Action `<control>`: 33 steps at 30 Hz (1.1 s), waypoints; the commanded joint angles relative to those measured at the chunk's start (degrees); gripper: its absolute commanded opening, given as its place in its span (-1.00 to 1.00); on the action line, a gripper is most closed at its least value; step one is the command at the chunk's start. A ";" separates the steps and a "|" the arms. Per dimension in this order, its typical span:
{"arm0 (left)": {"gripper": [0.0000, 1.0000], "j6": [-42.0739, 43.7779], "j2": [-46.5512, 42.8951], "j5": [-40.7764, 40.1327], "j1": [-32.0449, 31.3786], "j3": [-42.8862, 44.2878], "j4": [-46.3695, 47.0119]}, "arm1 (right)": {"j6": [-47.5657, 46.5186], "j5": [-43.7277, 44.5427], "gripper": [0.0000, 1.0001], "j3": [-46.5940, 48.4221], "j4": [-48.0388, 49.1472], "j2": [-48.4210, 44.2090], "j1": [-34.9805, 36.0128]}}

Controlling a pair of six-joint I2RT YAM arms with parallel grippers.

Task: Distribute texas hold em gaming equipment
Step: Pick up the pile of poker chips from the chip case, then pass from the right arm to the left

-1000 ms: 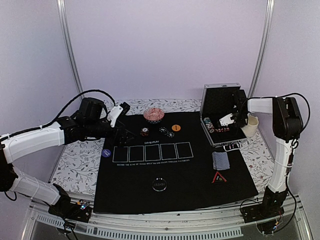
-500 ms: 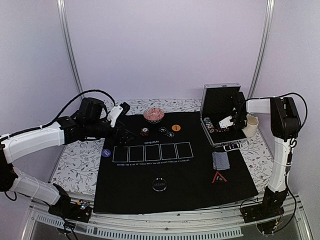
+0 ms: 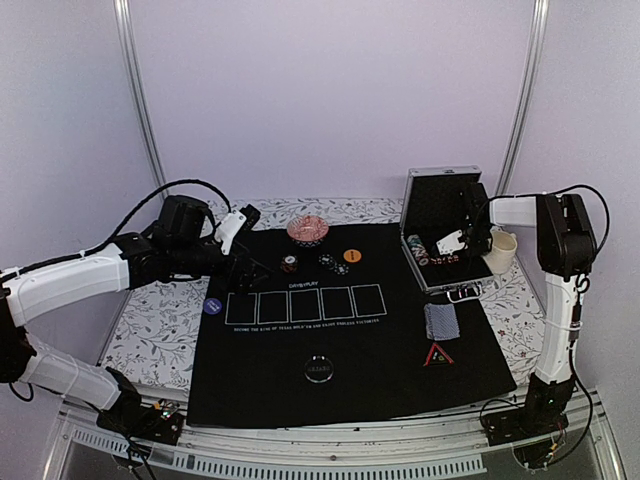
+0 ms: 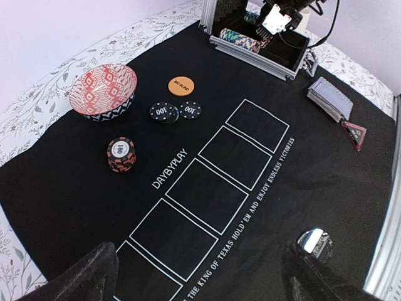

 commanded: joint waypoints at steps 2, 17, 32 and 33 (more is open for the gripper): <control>0.84 -0.04 0.32 0.23 0.46 -0.55 1.28 | -0.85 0.48 -0.43 -2.01 -2.64 0.60 -0.24; 0.85 -0.28 -1.91 0.68 0.46 -0.56 1.47 | 0.41 -1.82 -0.96 -3.02 4.31 -8.69 0.65; 0.84 -0.80 -4.39 0.94 0.46 0.13 1.45 | 9.88 -2.97 -0.96 -2.98 11.56 -17.39 10.52; 0.84 -0.81 -4.76 0.79 0.47 0.12 1.45 | 12.30 -2.92 -0.96 -1.63 11.73 -17.86 12.38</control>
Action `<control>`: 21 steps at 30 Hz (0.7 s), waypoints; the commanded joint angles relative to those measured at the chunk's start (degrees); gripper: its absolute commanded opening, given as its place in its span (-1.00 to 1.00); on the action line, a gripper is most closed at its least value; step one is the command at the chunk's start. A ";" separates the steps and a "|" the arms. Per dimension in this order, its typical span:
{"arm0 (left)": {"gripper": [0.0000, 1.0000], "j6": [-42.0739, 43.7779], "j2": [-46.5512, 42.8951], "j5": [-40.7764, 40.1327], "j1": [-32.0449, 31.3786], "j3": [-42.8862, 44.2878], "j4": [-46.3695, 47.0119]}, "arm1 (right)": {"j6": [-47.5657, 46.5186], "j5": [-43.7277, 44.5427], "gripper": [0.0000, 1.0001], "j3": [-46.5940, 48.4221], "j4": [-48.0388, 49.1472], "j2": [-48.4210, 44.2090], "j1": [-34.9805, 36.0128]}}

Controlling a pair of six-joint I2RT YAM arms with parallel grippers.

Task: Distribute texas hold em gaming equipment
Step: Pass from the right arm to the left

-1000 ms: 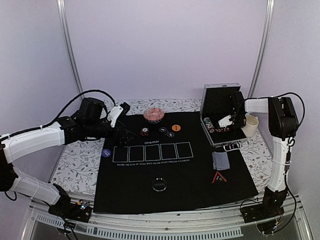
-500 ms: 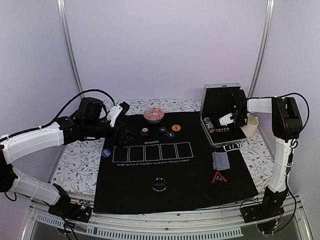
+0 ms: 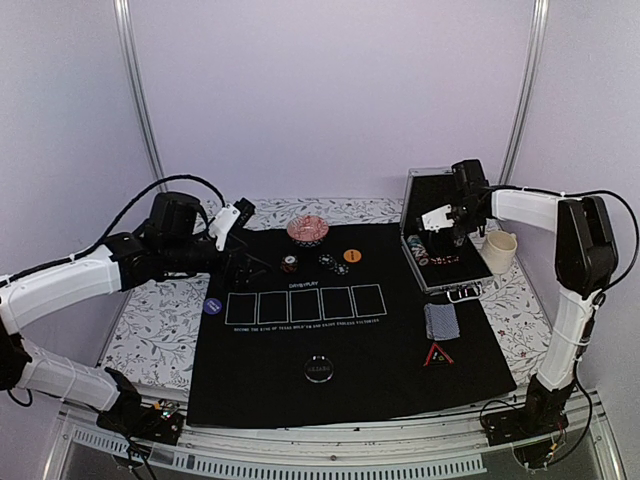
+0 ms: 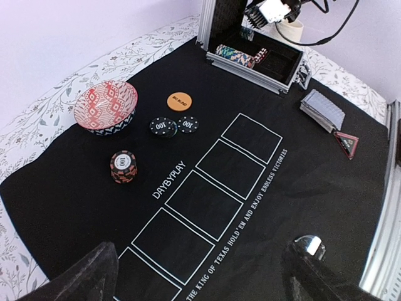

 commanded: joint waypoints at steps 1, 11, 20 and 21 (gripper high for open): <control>0.84 -0.60 -2.47 0.16 0.51 0.17 1.31 | 12.23 -1.56 -0.96 4.80 4.63 -5.28 8.06; 0.84 -0.89 -6.22 -1.45 0.46 -0.53 2.47 | 50.02 -4.23 -0.96 2.95 8.07 -18.51 31.68; 0.84 -1.13 -6.62 -1.66 0.46 -0.97 3.02 | 97.49 -17.90 -0.96 4.57 2.49 -18.16 38.98; 0.84 -1.11 -6.45 -1.60 0.47 -0.97 2.96 | 101.84 -18.86 -0.96 4.58 1.71 -17.72 39.02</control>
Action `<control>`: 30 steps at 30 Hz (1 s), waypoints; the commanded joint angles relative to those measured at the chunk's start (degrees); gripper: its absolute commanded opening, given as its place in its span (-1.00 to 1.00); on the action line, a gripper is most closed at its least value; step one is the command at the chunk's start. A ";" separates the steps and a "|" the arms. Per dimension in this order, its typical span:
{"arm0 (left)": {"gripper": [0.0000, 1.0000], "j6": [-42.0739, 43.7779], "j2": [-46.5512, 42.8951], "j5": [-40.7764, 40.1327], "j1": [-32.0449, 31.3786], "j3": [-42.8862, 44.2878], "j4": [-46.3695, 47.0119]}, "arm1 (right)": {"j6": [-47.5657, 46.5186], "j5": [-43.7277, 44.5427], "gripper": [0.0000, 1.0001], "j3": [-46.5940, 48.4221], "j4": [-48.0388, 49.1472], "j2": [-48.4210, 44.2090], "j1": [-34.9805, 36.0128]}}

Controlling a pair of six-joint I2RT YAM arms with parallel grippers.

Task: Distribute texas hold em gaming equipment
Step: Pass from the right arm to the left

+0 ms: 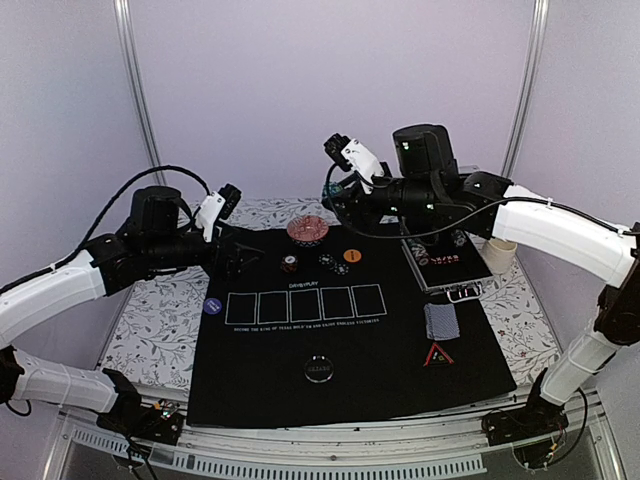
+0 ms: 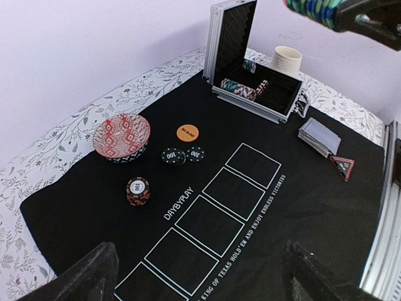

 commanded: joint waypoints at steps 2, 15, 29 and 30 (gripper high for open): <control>0.84 -0.31 -0.01 0.05 0.50 -0.79 1.43 | 32.21 -8.12 -0.96 0.11 -4.02 2.39 0.56; 0.84 0.39 1.02 2.12 0.39 -0.65 0.76 | 56.65 -27.92 -0.96 -9.46 2.61 12.12 2.59; 0.79 4.04 -6.10 5.49 -10.35 -0.91 -2.95 | 66.61 -37.75 -0.96 -7.97 13.84 26.07 7.52; 0.79 2.97 -7.51 4.91 -10.35 -1.50 -2.47 | 67.02 -38.04 -0.96 -6.78 14.29 27.41 8.05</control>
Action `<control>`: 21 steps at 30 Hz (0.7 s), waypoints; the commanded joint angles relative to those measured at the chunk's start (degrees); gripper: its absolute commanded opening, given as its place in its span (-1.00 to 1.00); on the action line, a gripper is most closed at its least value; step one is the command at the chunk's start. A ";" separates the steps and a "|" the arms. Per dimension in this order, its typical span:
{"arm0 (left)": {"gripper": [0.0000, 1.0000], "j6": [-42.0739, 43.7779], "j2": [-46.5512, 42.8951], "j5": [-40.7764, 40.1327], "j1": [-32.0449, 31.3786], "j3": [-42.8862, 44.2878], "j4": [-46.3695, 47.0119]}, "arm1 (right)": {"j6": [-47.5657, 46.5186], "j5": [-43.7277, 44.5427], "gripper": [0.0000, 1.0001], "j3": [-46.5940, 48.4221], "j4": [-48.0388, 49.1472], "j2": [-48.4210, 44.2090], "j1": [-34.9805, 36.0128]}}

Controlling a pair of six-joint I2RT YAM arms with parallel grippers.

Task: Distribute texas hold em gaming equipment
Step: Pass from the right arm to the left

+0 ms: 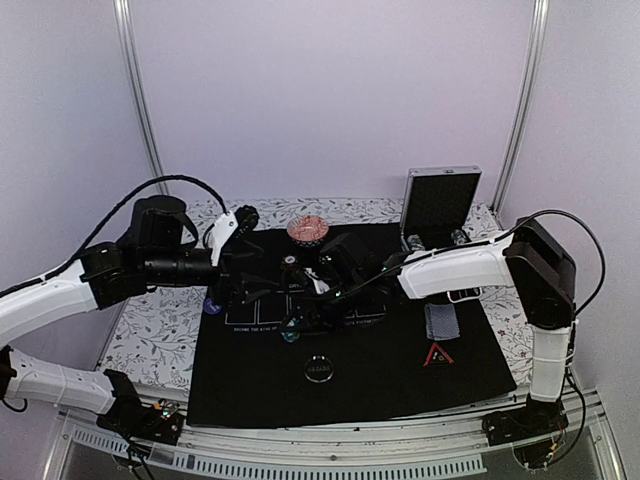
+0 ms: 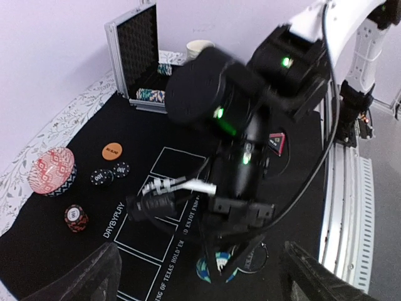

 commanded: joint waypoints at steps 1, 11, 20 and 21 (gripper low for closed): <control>0.79 -3.20 -6.64 -1.48 -0.10 -2.14 0.83 | 2.79 -3.92 -0.96 5.82 4.47 6.16 3.48; 0.67 -22.19 -10.31 6.74 -1.68 -12.51 5.29 | 6.82 -4.65 -0.95 8.45 6.67 14.00 4.72; 0.70 -22.74 -7.28 -11.50 -11.85 -19.32 6.93 | 6.09 -6.28 -0.93 5.33 7.17 14.56 2.74; 0.72 -22.58 -6.55 -11.84 -12.22 -20.52 8.74 | 6.09 -6.38 -0.93 4.77 7.46 14.53 2.59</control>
